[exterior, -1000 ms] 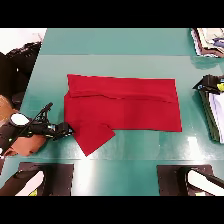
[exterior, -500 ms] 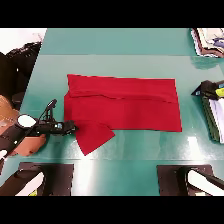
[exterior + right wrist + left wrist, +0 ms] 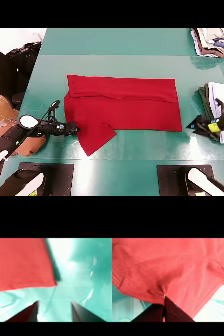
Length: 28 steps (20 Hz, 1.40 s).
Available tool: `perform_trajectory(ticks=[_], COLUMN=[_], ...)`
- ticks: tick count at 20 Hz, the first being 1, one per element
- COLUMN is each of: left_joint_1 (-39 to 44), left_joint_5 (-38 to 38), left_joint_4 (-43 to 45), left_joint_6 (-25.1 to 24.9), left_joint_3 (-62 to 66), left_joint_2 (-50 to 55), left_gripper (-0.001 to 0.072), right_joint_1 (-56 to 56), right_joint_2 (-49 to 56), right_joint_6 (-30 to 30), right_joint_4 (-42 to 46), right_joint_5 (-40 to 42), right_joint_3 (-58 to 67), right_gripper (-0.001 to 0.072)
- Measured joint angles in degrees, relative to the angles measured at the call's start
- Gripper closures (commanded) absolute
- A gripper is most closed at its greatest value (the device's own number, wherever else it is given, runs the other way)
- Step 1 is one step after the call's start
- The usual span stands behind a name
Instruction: Fold the shirts.
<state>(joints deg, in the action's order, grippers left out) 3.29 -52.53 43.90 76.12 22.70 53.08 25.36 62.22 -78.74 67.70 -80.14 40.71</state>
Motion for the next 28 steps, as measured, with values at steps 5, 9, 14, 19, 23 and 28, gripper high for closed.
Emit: perform_trajectory(ticks=[5,9,14,19,23,28], left_joint_1=[0.04,0.04,0.04,0.04,0.07,0.09], left_joint_5=[-0.37,-0.44,-2.32,-10.80,-21.66,-28.11], left_joint_4=[-1.05,-1.36,-0.48,6.75,10.78,9.88], left_joint_6=[-0.04,-0.04,0.02,3.91,8.79,12.28], left_joint_3=[0.00,0.00,0.28,1.70,1.62,4.24], left_joint_2=[0.00,0.00,-0.07,-6.25,-15.30,-20.20], left_gripper=[0.0680,0.0681,0.0685,0.0685,0.0684,0.0683], right_joint_1=[1.97,-1.68,-4.26,-3.43,-2.40,-4.33], right_joint_2=[3.58,6.47,6.84,-1.11,-10.10,-17.75], right_joint_6=[2.78,3.50,3.89,3.89,3.87,3.54], right_joint_4=[-7.89,-10.34,-9.09,-2.01,7.61,11.50], right_joint_5=[5.62,9.27,11.41,6.75,-1.75,-6.78], right_joint_3=[-6.32,-5.27,-3.56,-3.10,-3.02,-2.27], right_gripper=[0.0306,0.0512,0.0699,0.0699,0.0699,0.0699])
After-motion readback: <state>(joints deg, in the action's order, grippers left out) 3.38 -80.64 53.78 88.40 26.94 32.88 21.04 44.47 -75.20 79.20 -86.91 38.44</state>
